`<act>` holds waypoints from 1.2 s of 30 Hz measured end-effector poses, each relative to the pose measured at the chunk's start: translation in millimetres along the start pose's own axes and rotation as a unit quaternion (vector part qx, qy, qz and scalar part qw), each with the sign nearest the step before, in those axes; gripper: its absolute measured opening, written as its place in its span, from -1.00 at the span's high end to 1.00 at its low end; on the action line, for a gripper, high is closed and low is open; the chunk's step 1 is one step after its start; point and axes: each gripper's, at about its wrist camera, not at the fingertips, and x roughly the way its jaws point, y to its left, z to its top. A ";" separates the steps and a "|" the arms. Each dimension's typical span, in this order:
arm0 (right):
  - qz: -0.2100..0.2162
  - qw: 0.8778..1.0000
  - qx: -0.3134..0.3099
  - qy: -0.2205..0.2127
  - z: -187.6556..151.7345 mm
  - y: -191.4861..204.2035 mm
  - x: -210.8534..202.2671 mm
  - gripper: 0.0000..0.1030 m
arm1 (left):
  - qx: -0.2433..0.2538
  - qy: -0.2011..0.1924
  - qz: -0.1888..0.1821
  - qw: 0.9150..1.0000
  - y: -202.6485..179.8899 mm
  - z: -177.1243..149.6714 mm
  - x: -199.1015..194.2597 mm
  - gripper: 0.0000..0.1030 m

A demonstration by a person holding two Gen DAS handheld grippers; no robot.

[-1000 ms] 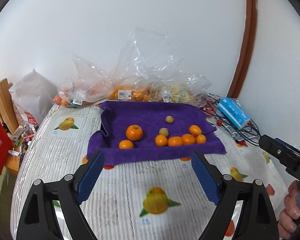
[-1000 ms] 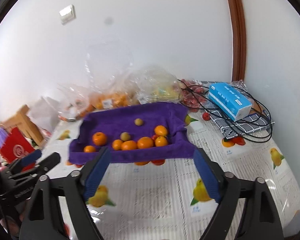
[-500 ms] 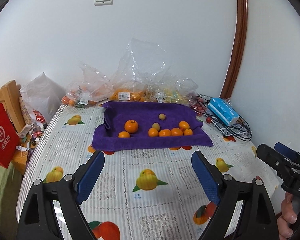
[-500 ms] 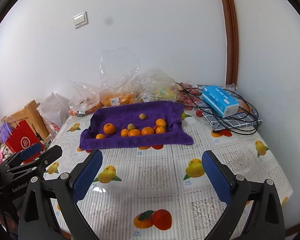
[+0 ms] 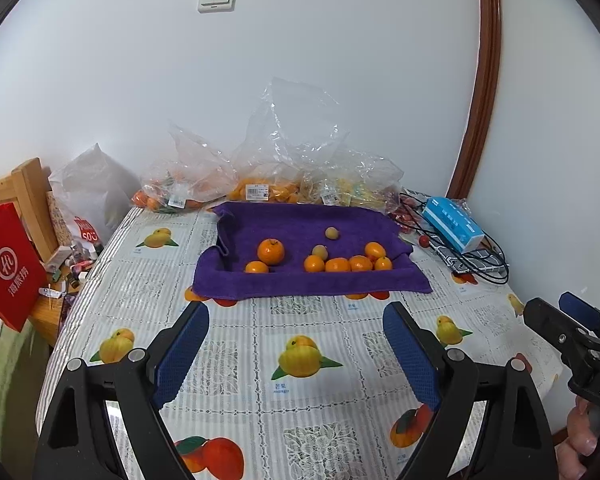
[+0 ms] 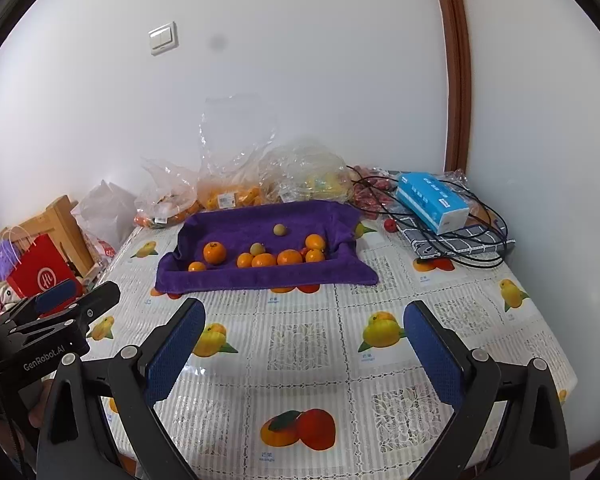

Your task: Organize fruits

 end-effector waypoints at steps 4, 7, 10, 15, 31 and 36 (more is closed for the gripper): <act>-0.002 1.000 -0.003 -0.001 0.3 1.4 -1.2 -0.92 | 0.004 -0.001 0.003 1.000 -0.9 0.1 -1.0 -0.72; -0.001 1.000 -0.002 -0.004 0.5 1.9 -2.9 -0.92 | 0.009 -0.005 0.005 1.000 -1.8 -0.3 -1.8 -0.72; 0.000 1.000 -0.001 -0.004 0.5 2.9 -3.4 -0.92 | 0.008 -0.001 0.003 1.000 -1.3 -0.3 -1.7 -0.72; 0.000 1.000 -0.002 -0.002 1.2 4.1 -3.4 -0.92 | 0.003 -0.004 0.002 1.000 1.3 1.4 -3.5 -0.72; 0.000 1.000 0.000 -0.009 3.2 1.6 -5.8 -0.92 | 0.006 -0.008 0.003 1.000 1.7 3.7 -6.7 -0.72; 0.003 1.000 -0.002 -0.011 4.6 3.3 -5.8 -0.92 | 0.004 -0.008 0.006 1.000 5.6 3.5 -8.2 -0.72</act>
